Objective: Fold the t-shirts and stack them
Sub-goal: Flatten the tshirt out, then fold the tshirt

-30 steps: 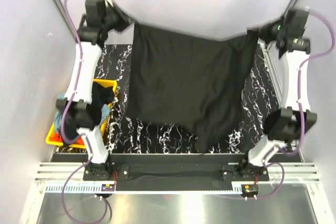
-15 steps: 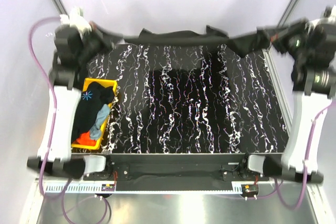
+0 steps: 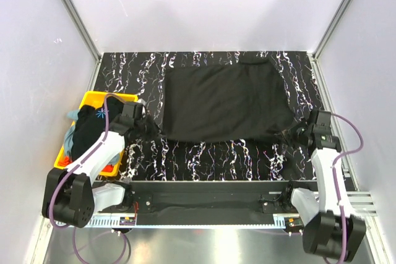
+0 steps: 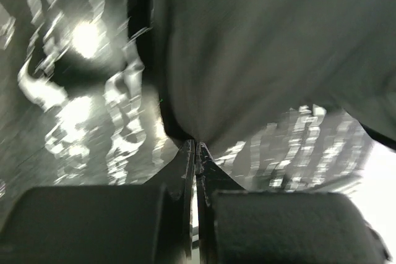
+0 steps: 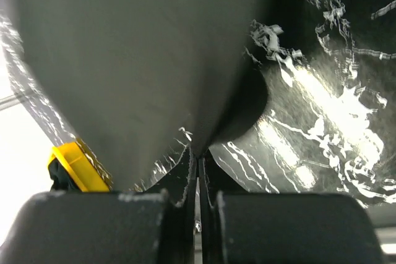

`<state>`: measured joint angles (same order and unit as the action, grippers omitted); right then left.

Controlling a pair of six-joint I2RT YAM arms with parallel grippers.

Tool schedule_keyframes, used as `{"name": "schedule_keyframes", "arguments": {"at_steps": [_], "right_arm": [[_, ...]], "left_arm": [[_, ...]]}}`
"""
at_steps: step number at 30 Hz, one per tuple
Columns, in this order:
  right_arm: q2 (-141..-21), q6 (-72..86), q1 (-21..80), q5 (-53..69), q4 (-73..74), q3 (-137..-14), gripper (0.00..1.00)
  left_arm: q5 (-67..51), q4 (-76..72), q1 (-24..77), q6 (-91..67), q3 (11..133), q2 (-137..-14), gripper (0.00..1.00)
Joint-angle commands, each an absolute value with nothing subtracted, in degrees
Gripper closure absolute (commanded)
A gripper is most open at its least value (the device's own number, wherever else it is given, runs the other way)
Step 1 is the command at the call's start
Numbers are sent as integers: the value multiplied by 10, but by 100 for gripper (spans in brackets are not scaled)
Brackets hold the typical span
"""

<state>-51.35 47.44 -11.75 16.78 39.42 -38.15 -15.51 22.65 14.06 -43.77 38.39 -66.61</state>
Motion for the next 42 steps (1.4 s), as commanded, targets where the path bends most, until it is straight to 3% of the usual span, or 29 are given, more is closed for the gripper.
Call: {"name": "schedule_keyframes", "arguments": {"at_steps": [1,14,32,38,42], "right_arm": [[-442,451,-120,119,399,-396,100],[-446,441,-120,84,442,-392,100],[-596,442,-120,72,289,-413,99],[-638,429,-120,95,257,-432,94],[-673,418,-120,116,241,-440,100]], "left_arm": [[-108,165,149,-434,381,-658,100],[-38,207,168,-426,388,-649,100],[-2,201,171,-436,448,-768,100],[17,202,171,-430,459,-781,100],[29,206,171,-428,459,-786,100]]}}
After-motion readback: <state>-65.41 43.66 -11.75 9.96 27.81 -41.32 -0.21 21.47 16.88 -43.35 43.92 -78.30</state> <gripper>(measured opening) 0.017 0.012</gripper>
